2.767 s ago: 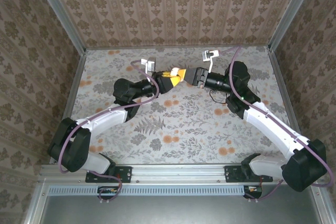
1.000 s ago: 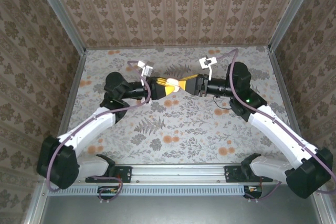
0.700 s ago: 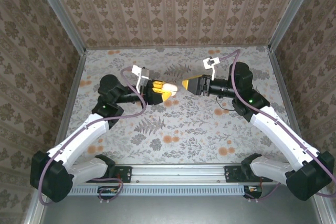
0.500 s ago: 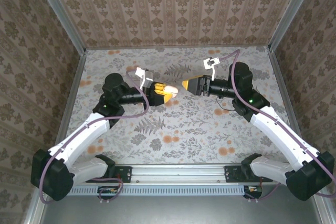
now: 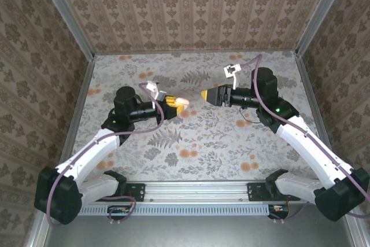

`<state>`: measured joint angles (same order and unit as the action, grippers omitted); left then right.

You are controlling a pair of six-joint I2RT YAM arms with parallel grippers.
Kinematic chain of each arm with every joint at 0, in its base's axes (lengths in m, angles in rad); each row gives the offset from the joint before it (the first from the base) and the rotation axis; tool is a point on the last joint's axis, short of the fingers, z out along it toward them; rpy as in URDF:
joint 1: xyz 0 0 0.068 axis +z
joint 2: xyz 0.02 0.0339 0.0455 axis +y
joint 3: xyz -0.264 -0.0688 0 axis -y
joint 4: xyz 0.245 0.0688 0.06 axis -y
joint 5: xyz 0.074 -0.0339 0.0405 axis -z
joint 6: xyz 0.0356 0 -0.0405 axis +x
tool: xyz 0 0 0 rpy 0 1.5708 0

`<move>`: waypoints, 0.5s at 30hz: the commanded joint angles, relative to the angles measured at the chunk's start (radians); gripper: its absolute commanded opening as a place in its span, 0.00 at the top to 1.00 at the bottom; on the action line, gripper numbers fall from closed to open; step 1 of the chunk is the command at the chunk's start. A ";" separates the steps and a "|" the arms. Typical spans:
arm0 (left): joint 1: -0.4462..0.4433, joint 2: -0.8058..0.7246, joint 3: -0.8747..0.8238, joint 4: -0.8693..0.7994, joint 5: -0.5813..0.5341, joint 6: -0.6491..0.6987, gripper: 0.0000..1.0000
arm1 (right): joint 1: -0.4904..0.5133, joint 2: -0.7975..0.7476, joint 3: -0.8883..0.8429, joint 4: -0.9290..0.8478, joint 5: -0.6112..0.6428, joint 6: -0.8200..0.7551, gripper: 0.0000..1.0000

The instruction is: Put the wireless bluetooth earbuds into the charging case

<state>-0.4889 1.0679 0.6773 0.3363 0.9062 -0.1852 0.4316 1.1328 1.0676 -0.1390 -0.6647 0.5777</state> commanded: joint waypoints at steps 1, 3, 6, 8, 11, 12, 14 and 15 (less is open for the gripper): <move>0.026 -0.068 -0.033 -0.023 -0.040 0.046 1.00 | -0.005 0.076 0.075 -0.127 0.129 -0.049 0.38; 0.027 -0.108 -0.043 -0.085 -0.072 0.079 1.00 | -0.004 0.147 0.122 -0.174 0.185 -0.063 0.39; 0.074 -0.173 -0.043 -0.202 -0.143 0.146 1.00 | 0.010 0.280 0.208 -0.236 0.246 -0.084 0.41; 0.083 -0.214 -0.041 -0.281 -0.196 0.190 1.00 | 0.031 0.382 0.284 -0.288 0.277 -0.103 0.42; 0.094 -0.262 -0.041 -0.361 -0.237 0.248 1.00 | 0.077 0.535 0.415 -0.376 0.317 -0.137 0.42; 0.096 -0.276 -0.044 -0.378 -0.242 0.260 1.00 | 0.091 0.586 0.459 -0.405 0.328 -0.145 0.43; 0.099 -0.298 -0.055 -0.392 -0.241 0.276 1.00 | 0.118 0.673 0.525 -0.458 0.342 -0.149 0.44; 0.101 -0.310 -0.063 -0.394 -0.236 0.285 1.00 | 0.135 0.708 0.549 -0.468 0.347 -0.149 0.44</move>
<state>-0.3973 0.7898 0.6323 0.0158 0.6991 0.0238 0.5247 1.7699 1.5402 -0.4744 -0.3737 0.4671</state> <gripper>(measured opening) 0.196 0.562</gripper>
